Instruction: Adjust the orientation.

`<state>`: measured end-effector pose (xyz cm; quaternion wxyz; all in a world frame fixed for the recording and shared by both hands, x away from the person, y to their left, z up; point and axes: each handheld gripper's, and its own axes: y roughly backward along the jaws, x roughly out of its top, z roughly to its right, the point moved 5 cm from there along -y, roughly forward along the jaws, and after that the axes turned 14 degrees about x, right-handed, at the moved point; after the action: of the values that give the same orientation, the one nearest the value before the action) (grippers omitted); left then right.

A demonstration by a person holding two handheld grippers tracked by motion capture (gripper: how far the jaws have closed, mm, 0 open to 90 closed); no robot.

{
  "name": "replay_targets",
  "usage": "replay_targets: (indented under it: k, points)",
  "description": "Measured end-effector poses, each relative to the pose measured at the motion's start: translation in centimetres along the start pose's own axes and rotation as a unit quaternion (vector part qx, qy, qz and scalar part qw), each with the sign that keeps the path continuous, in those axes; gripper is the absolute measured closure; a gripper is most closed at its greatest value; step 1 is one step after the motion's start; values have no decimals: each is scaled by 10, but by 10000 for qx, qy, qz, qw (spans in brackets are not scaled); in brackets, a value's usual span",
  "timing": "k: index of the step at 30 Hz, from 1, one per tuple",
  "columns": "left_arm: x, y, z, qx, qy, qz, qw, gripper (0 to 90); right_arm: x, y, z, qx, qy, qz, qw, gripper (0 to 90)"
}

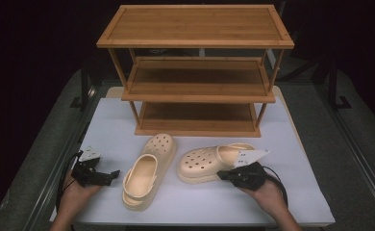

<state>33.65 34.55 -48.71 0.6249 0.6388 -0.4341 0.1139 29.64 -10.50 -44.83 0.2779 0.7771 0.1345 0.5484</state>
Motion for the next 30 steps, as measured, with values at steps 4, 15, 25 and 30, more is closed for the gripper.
replay_targets:
  k: [4, 15, 25, 30]
  points:
    - [0, 0, 0, 1, 4, 0, 10000, 0, 7, 20, -2, -76, 33, 310, 9995, 815]
    - [0, 0, 0, -1, 6, -1, 10000, 0, 35, 44, 36, -512, -9, 312, 9982, 700]
    - [0, 0, 0, -4, 9, -4, 10000, 0, 45, 28, 66, -517, 15, -94, 9986, 637]
    - [0, 0, 0, -8, 10, -5, 10000, 0, 43, 20, 70, -405, 94, -274, 9988, 607]
